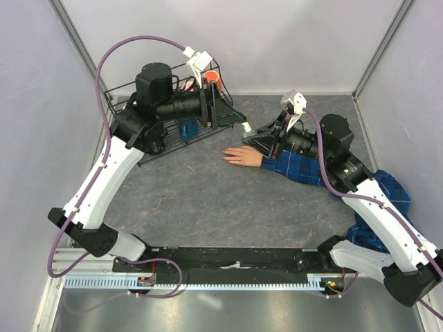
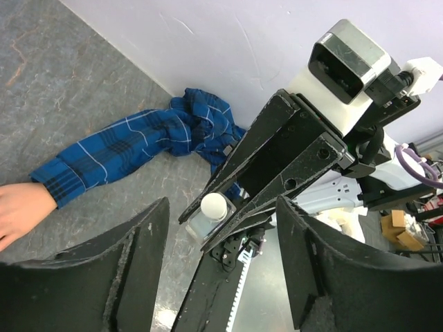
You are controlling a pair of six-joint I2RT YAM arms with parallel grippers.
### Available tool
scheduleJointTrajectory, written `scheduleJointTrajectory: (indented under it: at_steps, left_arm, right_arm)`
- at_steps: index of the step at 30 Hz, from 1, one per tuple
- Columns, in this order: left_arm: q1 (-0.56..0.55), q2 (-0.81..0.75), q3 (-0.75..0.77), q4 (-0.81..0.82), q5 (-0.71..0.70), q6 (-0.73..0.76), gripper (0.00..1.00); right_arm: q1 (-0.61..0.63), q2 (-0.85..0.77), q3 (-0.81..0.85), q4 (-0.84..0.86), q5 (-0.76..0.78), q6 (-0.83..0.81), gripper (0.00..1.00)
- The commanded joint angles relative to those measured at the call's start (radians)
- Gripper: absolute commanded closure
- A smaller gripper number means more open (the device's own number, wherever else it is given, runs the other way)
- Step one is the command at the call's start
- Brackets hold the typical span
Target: Paint the nails
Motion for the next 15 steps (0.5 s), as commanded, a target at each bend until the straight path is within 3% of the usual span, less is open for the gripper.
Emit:
scheduleJointTrajectory:
  at_steps: [1,5,15]
  left_arm:
    - [-0.018,0.025,0.042,0.002,0.034,0.040,0.36]
    - [-0.030,0.047,0.062,-0.023,0.038,0.059,0.43]
    - [-0.041,0.044,0.062,-0.032,0.036,0.070,0.48]
  right_arm:
    - [-0.003,-0.005,0.050,0.037,-0.014,-0.012,1.00]
    - [-0.003,-0.008,0.050,0.039,-0.011,-0.011,1.00]
    - [-0.003,-0.006,0.047,0.042,-0.013,-0.012,1.00]
